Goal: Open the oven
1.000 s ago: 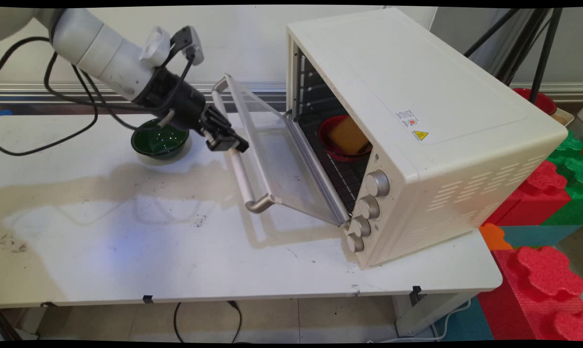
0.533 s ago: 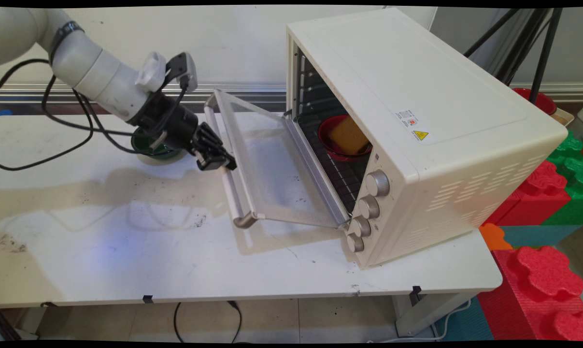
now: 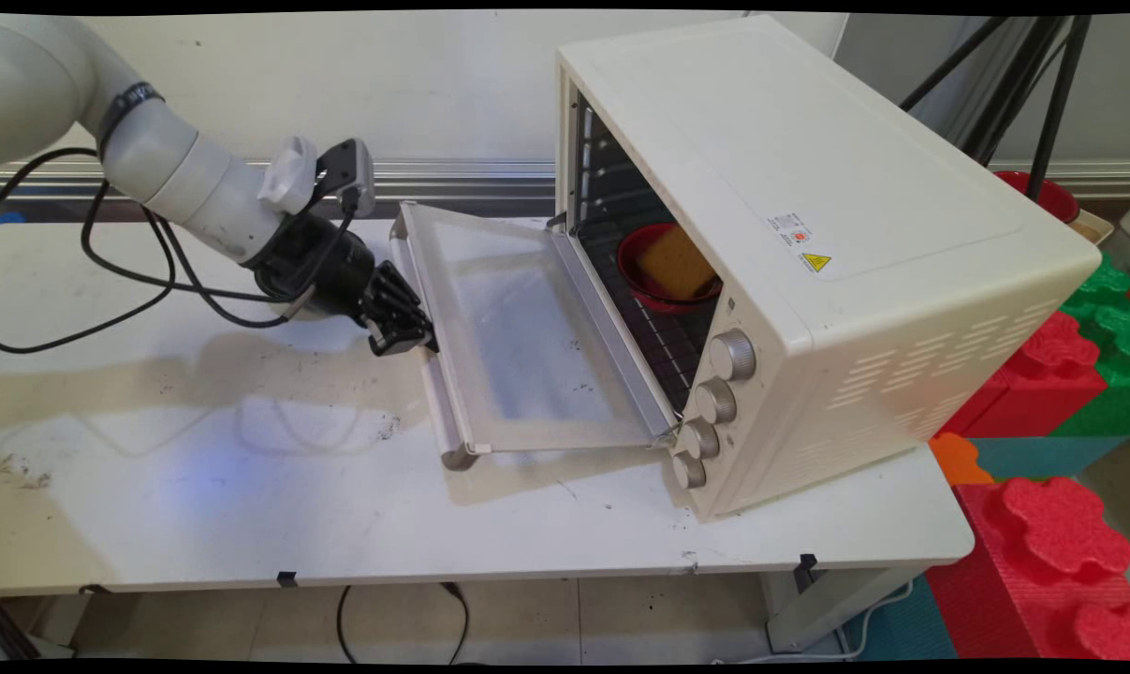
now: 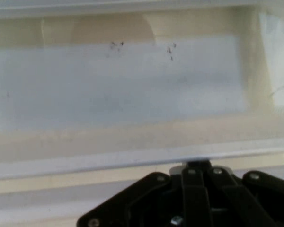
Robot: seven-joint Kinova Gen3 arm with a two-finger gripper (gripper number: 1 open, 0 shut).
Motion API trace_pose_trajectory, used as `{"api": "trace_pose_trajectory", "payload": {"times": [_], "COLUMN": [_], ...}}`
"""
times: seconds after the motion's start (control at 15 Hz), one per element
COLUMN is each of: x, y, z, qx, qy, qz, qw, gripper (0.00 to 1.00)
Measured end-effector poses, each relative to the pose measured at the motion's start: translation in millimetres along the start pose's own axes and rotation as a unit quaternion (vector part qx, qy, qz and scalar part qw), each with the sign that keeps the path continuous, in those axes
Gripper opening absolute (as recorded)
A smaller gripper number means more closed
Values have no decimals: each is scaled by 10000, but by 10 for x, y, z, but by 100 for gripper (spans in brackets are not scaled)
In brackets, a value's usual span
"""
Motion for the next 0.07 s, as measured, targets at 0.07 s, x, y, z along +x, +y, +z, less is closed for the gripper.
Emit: {"api": "trace_pose_trajectory", "payload": {"times": [0.07], "x": [-25], "y": [-5], "z": [12], "qx": [22], "qy": [4], "qz": [28], "qw": [10000], "gripper": [0]}}
